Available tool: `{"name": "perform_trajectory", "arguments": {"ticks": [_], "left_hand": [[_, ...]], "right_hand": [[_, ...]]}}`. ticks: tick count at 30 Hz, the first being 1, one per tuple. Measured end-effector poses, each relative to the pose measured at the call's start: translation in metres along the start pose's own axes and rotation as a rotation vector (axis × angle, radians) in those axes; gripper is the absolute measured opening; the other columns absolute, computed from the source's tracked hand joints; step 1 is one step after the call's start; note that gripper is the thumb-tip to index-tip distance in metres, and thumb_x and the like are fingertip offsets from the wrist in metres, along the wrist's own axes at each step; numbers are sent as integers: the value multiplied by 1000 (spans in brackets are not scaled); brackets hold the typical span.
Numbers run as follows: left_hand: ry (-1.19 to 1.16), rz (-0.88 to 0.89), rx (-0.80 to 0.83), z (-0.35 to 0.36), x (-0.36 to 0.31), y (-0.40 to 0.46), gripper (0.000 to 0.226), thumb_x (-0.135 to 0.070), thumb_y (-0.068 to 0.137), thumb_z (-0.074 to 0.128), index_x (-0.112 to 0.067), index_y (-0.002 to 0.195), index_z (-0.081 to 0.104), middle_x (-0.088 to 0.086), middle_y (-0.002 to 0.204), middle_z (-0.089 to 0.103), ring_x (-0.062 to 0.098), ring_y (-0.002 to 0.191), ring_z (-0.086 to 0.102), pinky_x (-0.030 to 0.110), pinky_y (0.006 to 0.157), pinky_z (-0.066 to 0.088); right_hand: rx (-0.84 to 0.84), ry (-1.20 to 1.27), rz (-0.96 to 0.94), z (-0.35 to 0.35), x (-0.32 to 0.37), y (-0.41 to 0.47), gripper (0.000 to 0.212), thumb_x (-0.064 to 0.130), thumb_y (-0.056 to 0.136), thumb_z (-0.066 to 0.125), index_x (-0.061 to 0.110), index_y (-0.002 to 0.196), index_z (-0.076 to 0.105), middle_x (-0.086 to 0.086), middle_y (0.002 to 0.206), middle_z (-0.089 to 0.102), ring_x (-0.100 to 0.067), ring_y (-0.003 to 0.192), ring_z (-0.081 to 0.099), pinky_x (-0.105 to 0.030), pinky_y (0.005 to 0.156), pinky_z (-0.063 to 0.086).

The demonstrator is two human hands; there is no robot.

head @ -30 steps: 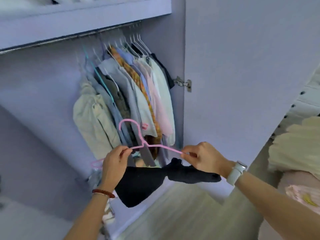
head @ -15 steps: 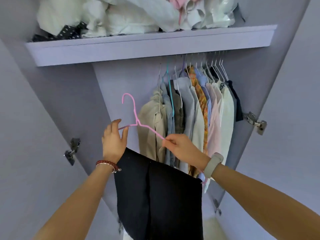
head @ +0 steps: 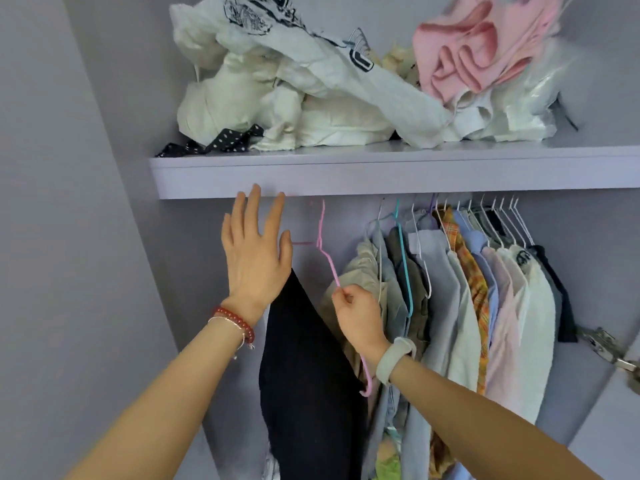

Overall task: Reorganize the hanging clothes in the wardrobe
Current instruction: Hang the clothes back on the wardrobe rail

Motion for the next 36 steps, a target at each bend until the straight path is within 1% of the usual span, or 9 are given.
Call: {"name": "perform_trajectory", "arguments": {"ticks": [6,8,10,13,19,23,26,30,36], "left_hand": [[151,112,18,32,13,45,65,-25,91,52,-23,145,16,18,152,7,39,139,-2,62,109,5],[182,125,-15,44,19,46,67,-29,90,52,-23,144,11,16,149,1,39,136,-4,63,107,4],[204,150,-67,52,23,46,67,-33,90,48,-21,146,13,15,148,4,41,135,1,65,105,5],[224,176,-121,59,27,48,65,-37,88,41,-21,145,15,15,148,7,41,135,5,66,102,6],[180,179,-153,61,25,48,74,-32,86,57,-21,145,16,14,148,5,39,136,5,65,104,5],[77,112,-125,64,14,35,72,-26,84,54,-22,146,18,14,150,1,38,138,0,63,106,3],[-62,34,-44,77,-4,8,71,-24,81,51,-23,146,21,13,152,-1,35,140,-5,60,108,-2],[-223,12,174,103,-49,-32,63,-21,83,49,-20,143,30,17,152,11,38,140,3,64,106,2],[-354,277,438,119,-164,-87,52,-24,82,50,-17,133,49,15,146,36,37,136,27,64,104,11]], "right_hand": [[-214,30,53,19,3,66,42,8,91,47,17,51,37,4,48,40,-5,46,36,-22,49,21],[-269,37,104,21,-1,87,35,8,92,45,6,57,46,-10,56,52,-17,49,42,-23,51,22],[-289,-14,171,20,-11,106,29,12,94,44,-5,74,57,-23,75,62,-33,68,55,-29,59,31],[-242,-124,301,17,-35,121,30,17,96,39,-6,95,58,-28,99,63,-42,93,57,-36,74,43],[-159,-272,385,4,-53,122,31,22,96,38,0,103,58,-27,109,59,-42,99,55,-38,79,43],[-66,-394,294,-12,-46,111,27,18,93,41,5,110,57,-22,113,59,-39,105,53,-33,75,40],[-106,-427,103,-34,-38,84,38,15,92,44,10,130,47,-13,131,48,-34,115,49,-37,87,42],[-193,-598,-169,-85,-42,28,39,6,87,52,1,126,51,-18,129,51,-34,119,49,-39,100,40],[-233,-941,-31,-191,-85,-73,40,9,82,58,3,121,58,-22,124,56,-43,116,51,-61,96,39]]}}
Point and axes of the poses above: each hand's wrist, its own y-axis towards the middle knuckle, its own z-axis out of the palm, x = y × z, the point moved 3 cm from there along y, towards the middle knuckle
